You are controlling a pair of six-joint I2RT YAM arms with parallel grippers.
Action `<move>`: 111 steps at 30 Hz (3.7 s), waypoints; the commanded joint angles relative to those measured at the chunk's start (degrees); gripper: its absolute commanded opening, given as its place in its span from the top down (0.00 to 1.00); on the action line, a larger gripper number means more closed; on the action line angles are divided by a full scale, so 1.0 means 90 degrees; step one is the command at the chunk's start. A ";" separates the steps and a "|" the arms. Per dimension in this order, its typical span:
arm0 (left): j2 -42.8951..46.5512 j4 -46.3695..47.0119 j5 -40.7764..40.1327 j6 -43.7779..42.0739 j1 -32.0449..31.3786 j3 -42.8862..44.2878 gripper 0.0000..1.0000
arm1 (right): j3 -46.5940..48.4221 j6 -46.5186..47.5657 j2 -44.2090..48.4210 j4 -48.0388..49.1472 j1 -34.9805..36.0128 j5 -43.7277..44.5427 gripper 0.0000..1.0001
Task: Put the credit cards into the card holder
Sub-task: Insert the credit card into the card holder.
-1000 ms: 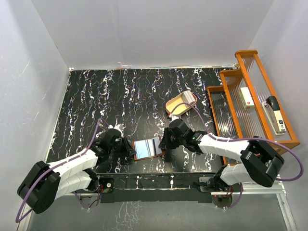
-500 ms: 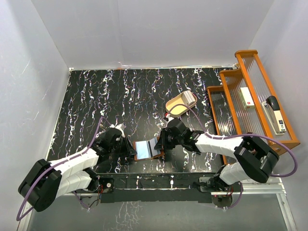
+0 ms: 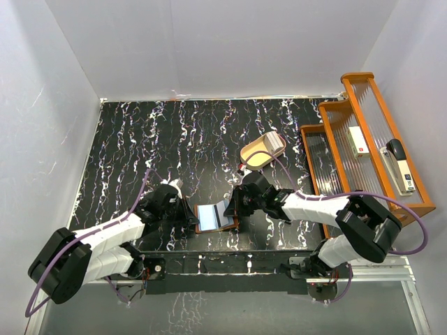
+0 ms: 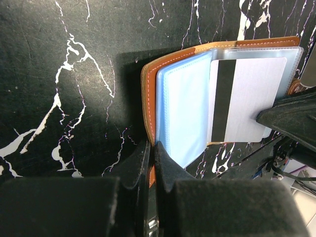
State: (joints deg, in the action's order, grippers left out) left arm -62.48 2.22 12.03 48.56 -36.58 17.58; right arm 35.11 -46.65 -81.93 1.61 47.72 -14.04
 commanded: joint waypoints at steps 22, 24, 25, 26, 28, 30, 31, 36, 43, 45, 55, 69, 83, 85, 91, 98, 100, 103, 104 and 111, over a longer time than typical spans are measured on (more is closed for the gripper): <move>-0.0012 -0.0254 -0.0106 -0.0010 -0.0025 -0.0019 1.00 | -0.0276 -0.0210 -0.0194 0.0288 -0.0280 -0.0205 1.00; -0.0029 -0.0220 -0.0078 -0.0001 -0.0028 -0.0013 1.00 | -0.0279 -0.0209 -0.0238 0.0367 -0.0300 -0.0274 1.00; -0.0039 -0.0218 -0.0078 -0.0004 -0.0028 -0.0011 1.00 | -0.0287 -0.0207 -0.0263 0.0397 -0.0307 -0.0318 1.00; -0.0054 -0.0217 -0.0087 -0.0009 -0.0025 -0.0015 1.00 | -0.0284 -0.0207 -0.0289 0.0422 -0.0324 -0.0353 0.99; -0.0084 -0.0208 -0.0127 -0.0024 -0.0028 -0.0037 1.00 | -0.0267 -0.0207 -0.0365 0.0459 -0.0339 -0.0466 0.97; -0.0107 -0.0170 -0.0133 -0.0017 -0.0029 -0.0080 1.00 | -0.0235 -0.0214 -0.0423 0.0475 -0.0344 -0.0548 0.97; -0.0115 -0.0133 -0.0120 0.0001 -0.0028 -0.0100 1.00 | -0.0225 -0.0208 -0.0441 0.0483 -0.0351 -0.0571 0.97; -0.0100 -0.0116 -0.0114 0.0011 -0.0028 -0.0092 1.00 | -0.0225 -0.0207 -0.0473 0.0583 -0.0352 -0.0665 0.98; -0.0071 -0.0124 -0.0137 -0.0015 -0.0028 -0.0040 1.00 | -0.0178 -0.0209 -0.0551 0.0728 -0.0376 -0.0834 0.99; -0.0070 -0.0110 -0.0118 -0.0009 -0.0028 -0.0039 1.00 | -0.0171 -0.0208 -0.0572 0.0744 -0.0379 -0.0860 0.99; -0.0070 -0.0005 0.0015 0.0123 -0.0028 -0.0059 1.00 | -0.0315 -0.0483 -0.0518 0.0827 -0.0379 -0.0810 0.97; -0.0007 0.0341 0.0215 0.0433 -0.0028 -0.0160 1.00 | -0.0287 -0.0671 -0.0497 0.0901 -0.0377 -0.0637 0.96; 0.0161 0.0286 0.0171 0.0474 -0.0028 -0.0168 1.00 | 0.0027 -0.0078 0.0089 -0.0303 -0.0378 -0.0059 0.67; 0.0132 0.0314 0.0193 0.0474 -0.0028 -0.0168 1.00 | 0.0038 -0.0079 0.0007 -0.0217 -0.0372 -0.0191 0.67; 0.0024 0.0454 0.0307 0.0511 -0.0028 -0.0186 1.00 | 0.0121 -0.0119 -0.0222 0.0022 -0.0362 -0.0402 0.64; -0.0123 0.0650 0.0450 0.0531 -0.0033 -0.0201 1.00 | 0.0172 -0.0145 -0.0457 0.0288 -0.0309 -0.0477 0.60; -0.0107 0.0698 0.0478 0.0542 -0.0028 -0.0215 1.00 | 0.0192 -0.0158 -0.0523 0.0345 -0.0297 -0.0490 0.59; -0.0086 0.0703 0.0484 0.0526 -0.0028 -0.0190 1.00 | 0.0231 -0.0163 -0.0610 0.0381 -0.0265 -0.0500 0.57; -0.0085 0.0694 0.0497 0.0516 -0.0028 -0.0166 1.00 | 0.0236 -0.0167 -0.0629 0.0408 -0.0255 -0.0501 0.57; -0.0038 0.0731 0.0499 0.0527 -0.0028 -0.0189 1.00 | 0.0201 -0.0207 -0.0738 0.0863 -0.0117 -0.0777 0.54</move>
State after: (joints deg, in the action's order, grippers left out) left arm -63.46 7.68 14.85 53.36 -36.58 16.05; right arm 35.51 -48.51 -87.72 5.19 45.60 -19.64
